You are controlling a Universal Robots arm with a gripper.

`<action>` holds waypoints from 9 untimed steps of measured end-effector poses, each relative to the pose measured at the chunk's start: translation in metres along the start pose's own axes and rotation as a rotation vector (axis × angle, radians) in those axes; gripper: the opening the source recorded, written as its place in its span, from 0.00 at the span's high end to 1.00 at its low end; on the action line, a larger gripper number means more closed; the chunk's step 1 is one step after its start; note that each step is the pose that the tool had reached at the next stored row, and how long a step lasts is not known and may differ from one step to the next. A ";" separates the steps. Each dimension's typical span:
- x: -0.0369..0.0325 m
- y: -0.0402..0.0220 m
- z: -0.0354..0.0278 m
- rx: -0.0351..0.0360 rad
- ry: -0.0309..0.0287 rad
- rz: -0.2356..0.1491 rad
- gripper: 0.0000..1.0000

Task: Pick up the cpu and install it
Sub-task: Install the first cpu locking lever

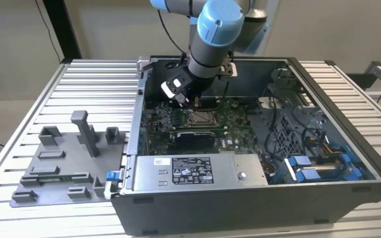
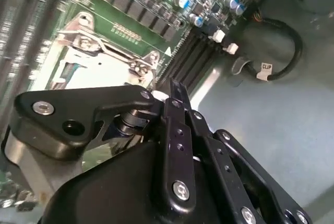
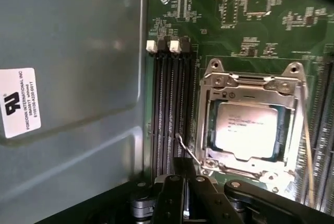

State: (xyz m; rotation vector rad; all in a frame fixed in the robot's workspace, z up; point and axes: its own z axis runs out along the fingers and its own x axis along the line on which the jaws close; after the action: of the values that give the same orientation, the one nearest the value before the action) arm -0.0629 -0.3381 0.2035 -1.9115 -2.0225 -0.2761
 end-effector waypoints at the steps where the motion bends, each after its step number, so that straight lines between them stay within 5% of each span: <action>1: -0.0002 -0.0028 0.0010 0.0002 -0.0011 0.000 1.00; 6: -0.0016 -0.0101 0.0013 0.0003 0.0000 0.000 1.00; 9: -0.0084 -0.0126 -0.0012 -0.0002 0.0104 -0.001 1.00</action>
State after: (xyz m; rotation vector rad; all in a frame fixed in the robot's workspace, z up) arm -0.0750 -0.3472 0.2026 -1.9051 -2.0171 -0.2860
